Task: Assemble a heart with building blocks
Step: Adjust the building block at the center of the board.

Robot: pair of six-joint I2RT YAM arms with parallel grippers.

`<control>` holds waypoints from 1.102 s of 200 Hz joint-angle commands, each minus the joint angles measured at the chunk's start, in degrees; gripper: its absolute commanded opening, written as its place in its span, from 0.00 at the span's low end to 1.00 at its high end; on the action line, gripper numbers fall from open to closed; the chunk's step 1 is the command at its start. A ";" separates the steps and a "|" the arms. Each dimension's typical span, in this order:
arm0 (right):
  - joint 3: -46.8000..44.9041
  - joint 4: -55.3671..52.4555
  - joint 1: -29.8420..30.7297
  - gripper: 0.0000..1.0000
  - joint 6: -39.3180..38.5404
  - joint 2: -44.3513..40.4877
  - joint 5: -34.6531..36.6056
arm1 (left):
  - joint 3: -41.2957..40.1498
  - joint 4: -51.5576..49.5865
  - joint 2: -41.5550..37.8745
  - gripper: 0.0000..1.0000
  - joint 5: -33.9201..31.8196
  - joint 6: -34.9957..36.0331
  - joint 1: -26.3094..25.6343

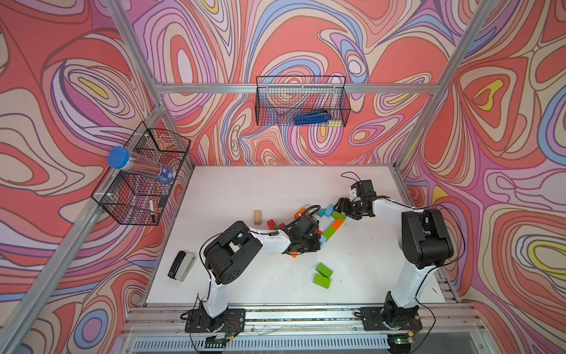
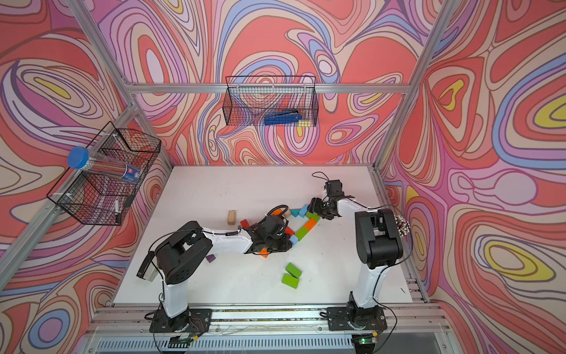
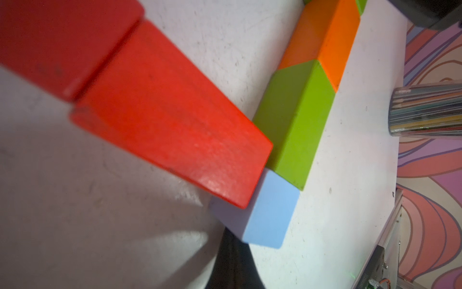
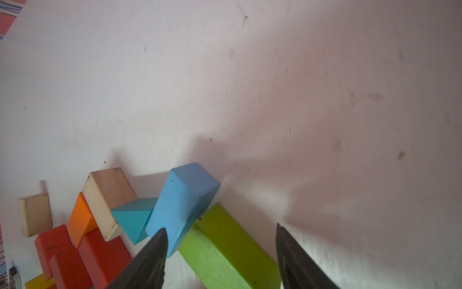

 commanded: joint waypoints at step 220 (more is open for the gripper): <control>3.01 1.24 -0.63 0.68 -0.70 2.60 -0.88 | -0.11 1.03 3.00 0.00 -3.11 -2.45 -0.87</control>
